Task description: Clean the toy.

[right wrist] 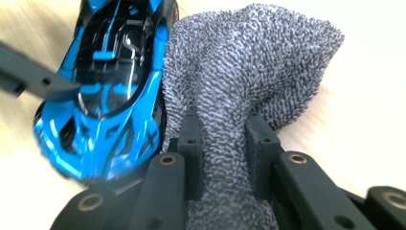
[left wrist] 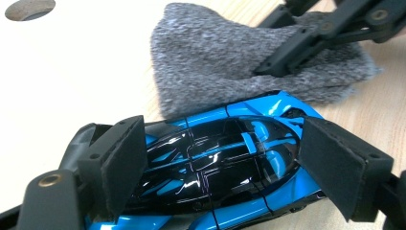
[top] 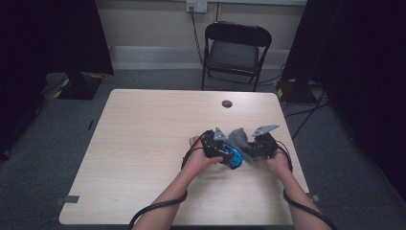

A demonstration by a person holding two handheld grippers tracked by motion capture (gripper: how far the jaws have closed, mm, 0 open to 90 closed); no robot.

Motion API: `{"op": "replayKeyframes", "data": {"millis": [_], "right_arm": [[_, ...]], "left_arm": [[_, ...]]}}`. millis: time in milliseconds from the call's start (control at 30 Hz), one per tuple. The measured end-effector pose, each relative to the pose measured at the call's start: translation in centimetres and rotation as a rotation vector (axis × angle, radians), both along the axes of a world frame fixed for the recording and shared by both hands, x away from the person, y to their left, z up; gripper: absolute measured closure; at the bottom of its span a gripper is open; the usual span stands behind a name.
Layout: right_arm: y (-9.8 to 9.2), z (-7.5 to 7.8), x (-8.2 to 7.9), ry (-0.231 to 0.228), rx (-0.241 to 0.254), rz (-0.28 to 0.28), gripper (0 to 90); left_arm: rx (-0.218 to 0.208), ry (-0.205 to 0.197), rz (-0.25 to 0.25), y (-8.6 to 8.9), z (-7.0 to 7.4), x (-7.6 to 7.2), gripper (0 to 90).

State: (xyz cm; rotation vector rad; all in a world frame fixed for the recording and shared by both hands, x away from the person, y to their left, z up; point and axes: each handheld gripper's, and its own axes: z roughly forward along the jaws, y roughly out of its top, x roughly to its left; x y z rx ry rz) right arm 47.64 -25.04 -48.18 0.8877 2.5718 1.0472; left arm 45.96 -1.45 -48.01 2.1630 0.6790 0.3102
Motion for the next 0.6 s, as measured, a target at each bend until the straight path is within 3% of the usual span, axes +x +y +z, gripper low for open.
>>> {"op": "replayKeyframes", "data": {"millis": [600], "right_arm": [[-2.1,-0.1,-3.6,-0.011,0.022,-0.027,71.8]], "left_arm": [[0.001,-0.001,0.000,-0.1,0.0,-0.1,16.3]]}}
